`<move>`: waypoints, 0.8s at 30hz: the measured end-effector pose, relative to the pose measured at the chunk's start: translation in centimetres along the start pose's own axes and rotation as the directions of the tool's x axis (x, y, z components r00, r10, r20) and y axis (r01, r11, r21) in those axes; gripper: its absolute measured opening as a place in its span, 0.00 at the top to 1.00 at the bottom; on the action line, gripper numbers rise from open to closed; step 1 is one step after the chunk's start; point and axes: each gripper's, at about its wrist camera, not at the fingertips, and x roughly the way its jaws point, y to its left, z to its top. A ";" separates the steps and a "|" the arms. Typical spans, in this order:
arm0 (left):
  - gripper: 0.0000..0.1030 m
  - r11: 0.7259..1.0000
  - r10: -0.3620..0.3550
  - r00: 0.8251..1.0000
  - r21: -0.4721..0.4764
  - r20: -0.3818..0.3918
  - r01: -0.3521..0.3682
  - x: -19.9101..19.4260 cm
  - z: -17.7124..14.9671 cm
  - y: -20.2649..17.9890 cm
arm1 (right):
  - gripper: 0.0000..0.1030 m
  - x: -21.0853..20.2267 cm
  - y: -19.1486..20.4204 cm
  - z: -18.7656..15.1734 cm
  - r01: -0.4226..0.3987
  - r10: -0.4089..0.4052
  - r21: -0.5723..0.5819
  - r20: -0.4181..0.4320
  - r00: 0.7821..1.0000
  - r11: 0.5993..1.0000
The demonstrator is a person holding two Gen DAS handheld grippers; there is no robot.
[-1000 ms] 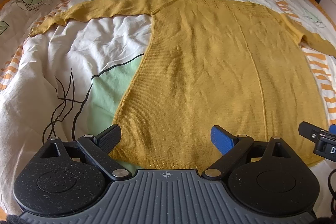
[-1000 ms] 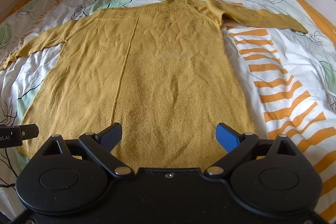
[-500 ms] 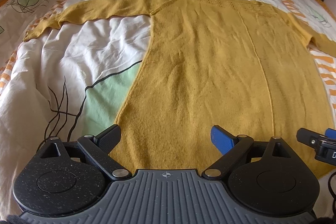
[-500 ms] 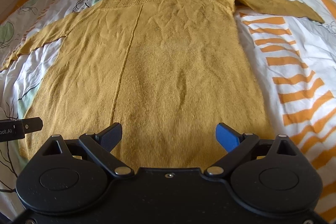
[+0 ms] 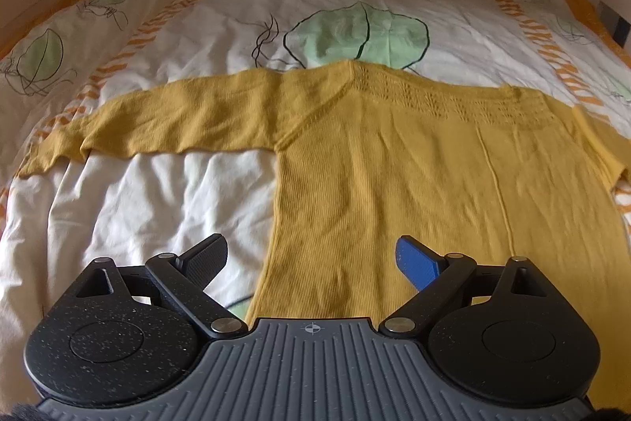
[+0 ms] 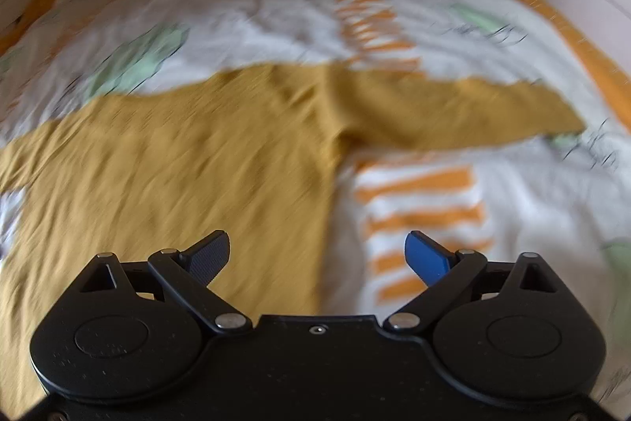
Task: Fold small clothes
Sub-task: 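Move the right gripper to the sleeve cuff and grasp it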
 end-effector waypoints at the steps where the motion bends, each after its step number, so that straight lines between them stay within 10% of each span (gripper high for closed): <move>1: 0.10 1.000 0.004 1.000 0.003 0.006 -0.004 0.5 0.5 -0.2 | 0.07 0.5 -1.1 1.1 0.021 -0.021 0.008 0.021 1.000 1.000; 12: 0.10 1.000 -0.014 0.995 -0.002 0.096 0.014 6.8 5.4 -1.8 | 0.07 7.7 -15.8 9.3 0.255 -0.268 0.179 0.052 0.962 0.950; 24: 0.09 1.000 -0.021 0.998 0.014 0.063 0.020 11.6 3.5 -2.9 | 0.01 12.6 -26.0 10.2 0.292 -0.311 0.291 0.020 0.950 0.911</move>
